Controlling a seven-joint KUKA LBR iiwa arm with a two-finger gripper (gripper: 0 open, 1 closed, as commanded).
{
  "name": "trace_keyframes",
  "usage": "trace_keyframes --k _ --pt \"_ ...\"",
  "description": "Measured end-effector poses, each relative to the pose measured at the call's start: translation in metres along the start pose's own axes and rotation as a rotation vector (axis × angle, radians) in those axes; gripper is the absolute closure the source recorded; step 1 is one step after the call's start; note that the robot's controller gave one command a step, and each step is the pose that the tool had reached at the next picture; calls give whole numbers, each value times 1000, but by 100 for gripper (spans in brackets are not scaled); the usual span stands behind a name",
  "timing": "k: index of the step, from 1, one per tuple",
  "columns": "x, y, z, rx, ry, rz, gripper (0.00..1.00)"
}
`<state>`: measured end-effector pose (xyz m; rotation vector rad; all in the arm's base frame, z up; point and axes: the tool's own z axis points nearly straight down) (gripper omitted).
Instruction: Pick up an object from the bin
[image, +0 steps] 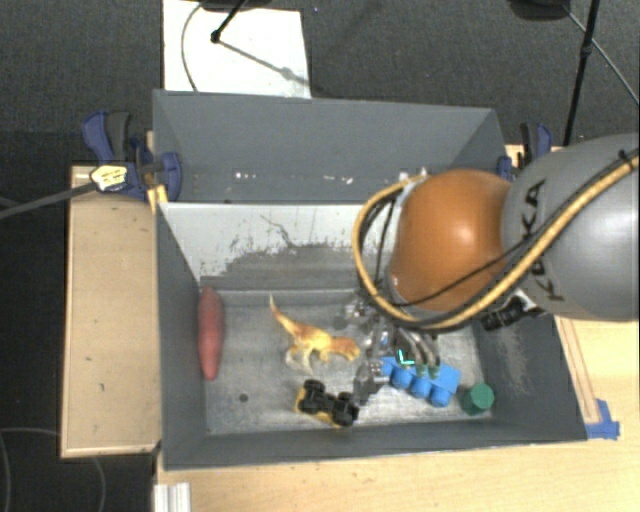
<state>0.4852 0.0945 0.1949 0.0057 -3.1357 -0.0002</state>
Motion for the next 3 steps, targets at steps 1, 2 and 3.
trace_keyframes --k 1,2,3 --pt "-2 -1 -4 -1 -8 4 0" --pt "-2 -1 11 -1 -15 -49 0" --pt "-6 -3 71 -1 -14 -134 0"
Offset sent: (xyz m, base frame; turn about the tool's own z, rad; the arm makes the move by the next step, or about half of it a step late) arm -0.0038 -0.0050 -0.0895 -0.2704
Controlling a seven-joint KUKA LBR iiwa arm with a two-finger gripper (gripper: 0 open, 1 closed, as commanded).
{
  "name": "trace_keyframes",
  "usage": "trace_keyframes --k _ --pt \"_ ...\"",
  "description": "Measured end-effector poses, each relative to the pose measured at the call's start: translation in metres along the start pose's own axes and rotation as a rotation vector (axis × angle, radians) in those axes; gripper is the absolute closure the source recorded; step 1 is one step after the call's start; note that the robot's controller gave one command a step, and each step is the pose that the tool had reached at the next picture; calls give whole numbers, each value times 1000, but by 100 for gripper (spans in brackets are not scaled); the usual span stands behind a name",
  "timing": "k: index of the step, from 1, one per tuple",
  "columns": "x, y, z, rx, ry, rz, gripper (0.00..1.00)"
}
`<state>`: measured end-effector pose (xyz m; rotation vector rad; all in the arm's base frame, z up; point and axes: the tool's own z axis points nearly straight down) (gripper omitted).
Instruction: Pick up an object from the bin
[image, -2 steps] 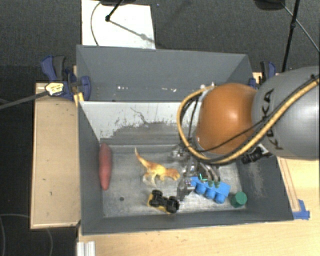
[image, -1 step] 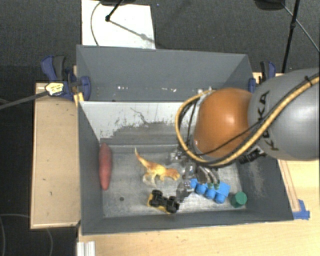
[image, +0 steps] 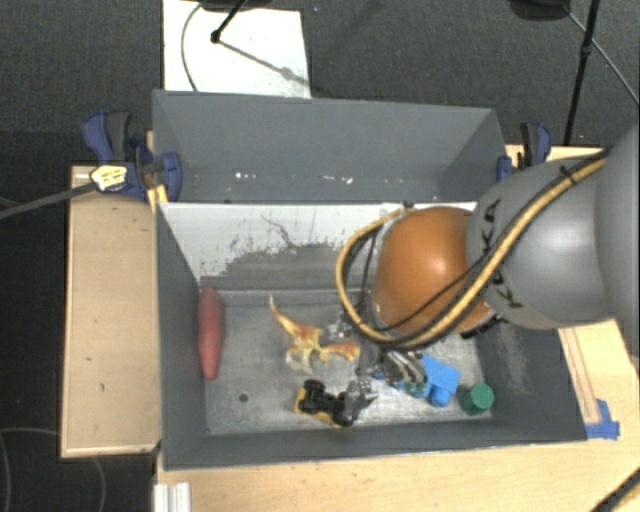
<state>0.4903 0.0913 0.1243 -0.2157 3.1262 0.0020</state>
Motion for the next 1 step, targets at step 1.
trace_keyframes --k 1 --pt "-5 7 36 -11 14 -19 0"
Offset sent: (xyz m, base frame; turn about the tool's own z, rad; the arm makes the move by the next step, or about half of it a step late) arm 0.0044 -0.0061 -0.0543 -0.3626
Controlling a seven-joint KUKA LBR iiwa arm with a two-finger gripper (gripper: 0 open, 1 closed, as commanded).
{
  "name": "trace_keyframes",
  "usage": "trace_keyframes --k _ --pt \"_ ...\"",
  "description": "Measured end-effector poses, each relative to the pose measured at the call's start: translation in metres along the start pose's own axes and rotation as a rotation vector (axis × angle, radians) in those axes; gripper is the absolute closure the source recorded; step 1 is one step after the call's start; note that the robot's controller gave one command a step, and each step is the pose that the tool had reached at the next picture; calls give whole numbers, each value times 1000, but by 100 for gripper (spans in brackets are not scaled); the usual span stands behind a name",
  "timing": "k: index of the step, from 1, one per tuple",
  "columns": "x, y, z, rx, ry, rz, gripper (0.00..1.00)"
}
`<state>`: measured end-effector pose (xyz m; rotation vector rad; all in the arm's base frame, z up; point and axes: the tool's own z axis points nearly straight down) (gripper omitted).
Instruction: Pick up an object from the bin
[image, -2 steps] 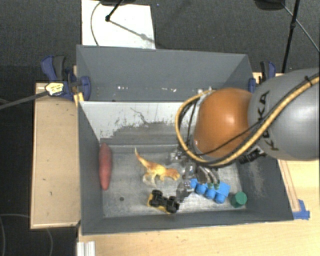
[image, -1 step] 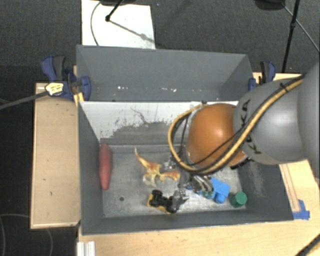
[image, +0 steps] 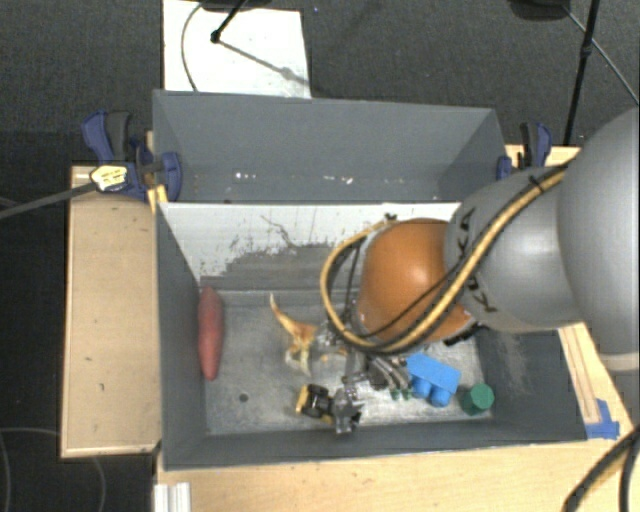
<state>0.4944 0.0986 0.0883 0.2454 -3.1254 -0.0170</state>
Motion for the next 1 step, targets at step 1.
trace_keyframes --k 1 --pt "7 -3 -4 7 13 0 100"
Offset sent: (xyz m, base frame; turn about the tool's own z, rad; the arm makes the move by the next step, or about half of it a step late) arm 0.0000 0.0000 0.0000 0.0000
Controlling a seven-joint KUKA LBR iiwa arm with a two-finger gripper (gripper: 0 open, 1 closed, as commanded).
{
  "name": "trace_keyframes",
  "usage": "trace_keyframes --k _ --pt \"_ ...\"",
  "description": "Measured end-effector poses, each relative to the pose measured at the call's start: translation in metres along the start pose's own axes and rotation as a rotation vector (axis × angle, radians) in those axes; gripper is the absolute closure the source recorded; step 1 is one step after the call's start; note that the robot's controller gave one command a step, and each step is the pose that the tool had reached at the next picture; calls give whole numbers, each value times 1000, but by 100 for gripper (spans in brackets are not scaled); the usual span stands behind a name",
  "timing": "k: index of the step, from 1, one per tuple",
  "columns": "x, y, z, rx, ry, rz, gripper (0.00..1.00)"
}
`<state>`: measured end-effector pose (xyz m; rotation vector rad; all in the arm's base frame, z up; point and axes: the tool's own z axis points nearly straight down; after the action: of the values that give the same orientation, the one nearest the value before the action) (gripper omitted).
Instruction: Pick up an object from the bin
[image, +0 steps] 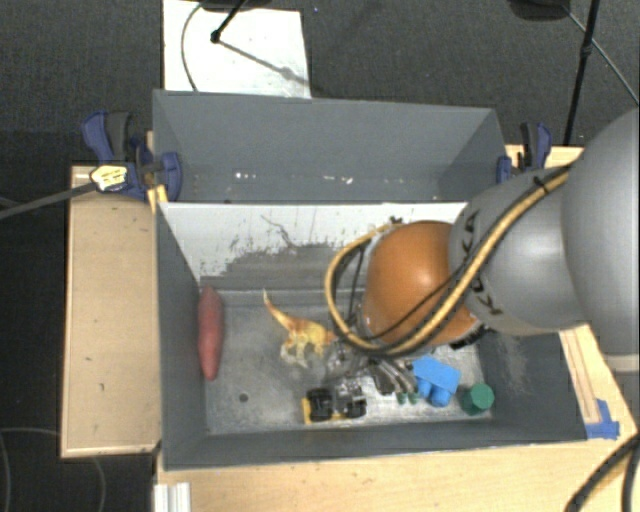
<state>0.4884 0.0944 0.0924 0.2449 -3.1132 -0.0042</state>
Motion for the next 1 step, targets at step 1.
trace_keyframes --k 1 --pt "0 0 0 0 0 2 100"
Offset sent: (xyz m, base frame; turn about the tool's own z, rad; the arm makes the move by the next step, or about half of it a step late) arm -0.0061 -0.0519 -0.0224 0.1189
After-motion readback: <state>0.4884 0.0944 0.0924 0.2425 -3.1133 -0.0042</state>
